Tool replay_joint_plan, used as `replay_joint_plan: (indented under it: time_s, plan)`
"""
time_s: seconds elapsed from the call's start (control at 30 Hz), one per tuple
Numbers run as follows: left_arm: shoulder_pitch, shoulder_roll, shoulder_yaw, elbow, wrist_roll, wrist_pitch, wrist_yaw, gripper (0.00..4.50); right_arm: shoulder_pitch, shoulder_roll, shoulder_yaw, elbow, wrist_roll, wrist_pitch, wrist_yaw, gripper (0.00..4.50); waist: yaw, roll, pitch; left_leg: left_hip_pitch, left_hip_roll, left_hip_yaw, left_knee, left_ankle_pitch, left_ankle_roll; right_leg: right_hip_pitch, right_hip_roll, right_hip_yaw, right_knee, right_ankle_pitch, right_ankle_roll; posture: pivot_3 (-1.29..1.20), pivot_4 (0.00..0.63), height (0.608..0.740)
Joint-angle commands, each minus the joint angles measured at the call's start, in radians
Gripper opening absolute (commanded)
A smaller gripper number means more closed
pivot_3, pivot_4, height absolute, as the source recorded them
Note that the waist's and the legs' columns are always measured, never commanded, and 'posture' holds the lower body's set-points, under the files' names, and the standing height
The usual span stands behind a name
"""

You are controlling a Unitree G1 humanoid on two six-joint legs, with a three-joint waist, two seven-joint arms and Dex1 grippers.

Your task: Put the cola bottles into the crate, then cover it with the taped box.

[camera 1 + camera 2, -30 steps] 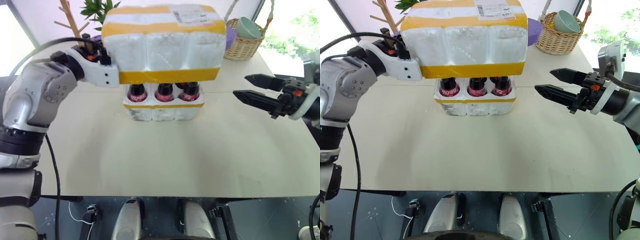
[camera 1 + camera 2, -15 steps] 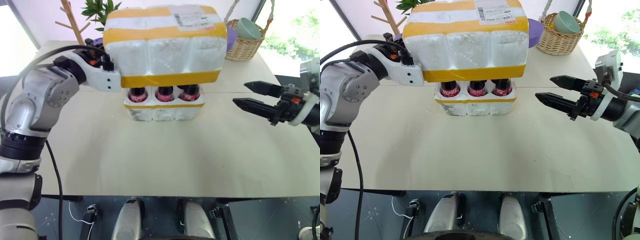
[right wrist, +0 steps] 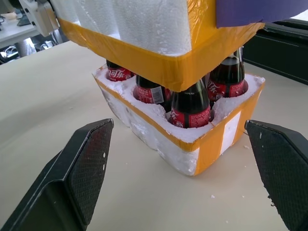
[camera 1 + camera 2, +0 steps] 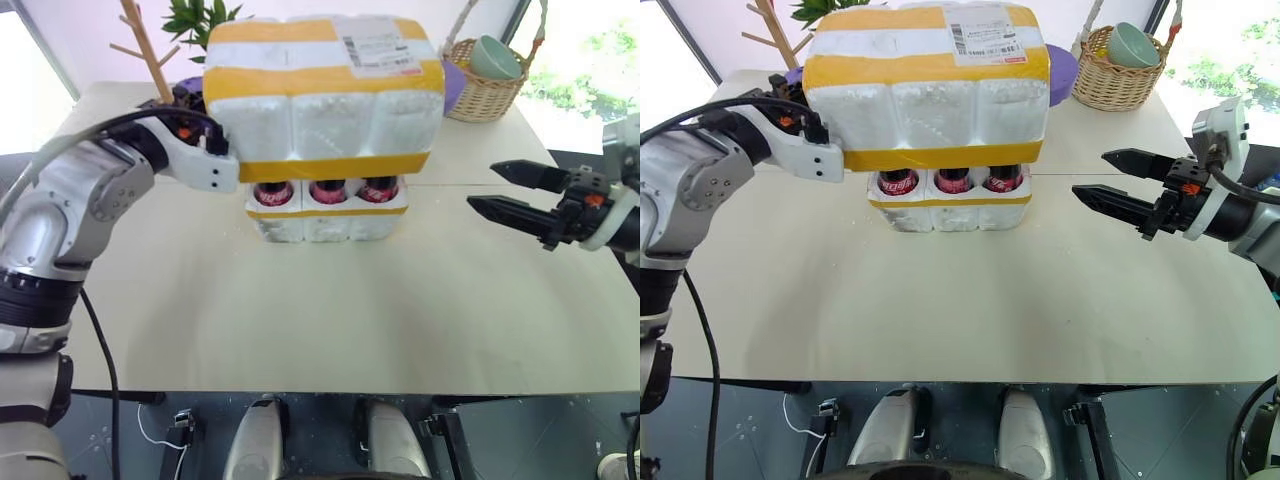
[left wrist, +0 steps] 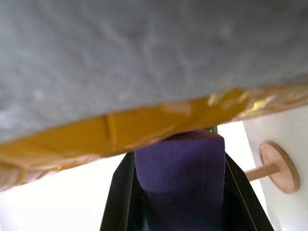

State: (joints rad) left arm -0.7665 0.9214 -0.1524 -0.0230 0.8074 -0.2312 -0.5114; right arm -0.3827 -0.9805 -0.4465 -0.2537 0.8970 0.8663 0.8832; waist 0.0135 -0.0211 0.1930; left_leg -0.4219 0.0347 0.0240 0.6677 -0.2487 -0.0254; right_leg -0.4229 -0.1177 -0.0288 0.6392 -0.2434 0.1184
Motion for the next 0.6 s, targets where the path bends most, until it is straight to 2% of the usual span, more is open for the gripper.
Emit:
replay_joint_plan:
  time_s: [0.03, 0.33, 0.47, 0.6]
  plan:
    - [0.013, -0.044, -0.035, -0.058, -0.054, -0.007, -0.066, 0.41, -0.014, -0.009, -0.025, -0.026, 0.013, -0.012, -0.003, 4.5, 0.003, 0.0, -0.001, 0.0, 0.0, 0.0, 0.0, 0.0, 0.0, 0.001, 0.0, 0.0, 0.0, 0.0, 0.0, 0.0, 0.15, 0.736]
    - [0.036, -0.026, -0.036, -0.065, -0.008, 0.012, -0.11, 0.41, -0.03, 0.001, -0.019, -0.015, 0.026, -0.013, -0.013, 4.5, 0.002, 0.0, -0.001, 0.0, 0.0, 0.0, 0.0, 0.0, 0.0, 0.001, 0.0, 0.0, -0.001, 0.0, 0.0, 0.0, 0.15, 0.736]
    - [0.044, 0.026, -0.046, 0.021, 0.066, -0.029, -0.038, 0.41, -0.051, 0.007, -0.014, -0.005, 0.036, -0.007, -0.021, 4.5, -0.001, 0.001, -0.001, 0.001, 0.0, 0.0, 0.0, 0.0, 0.0, 0.001, 0.0, 0.0, -0.001, 0.0, 0.0, 0.0, 0.15, 0.736]
    - [0.034, 0.027, -0.062, 0.128, 0.095, -0.044, 0.023, 0.41, -0.054, 0.008, -0.01, -0.004, 0.035, -0.007, -0.018, 4.5, -0.001, 0.002, -0.002, 0.002, 0.0, 0.0, -0.001, 0.0, 0.0, 0.002, 0.0, 0.0, -0.001, 0.0, 0.0, 0.0, 0.15, 0.736]
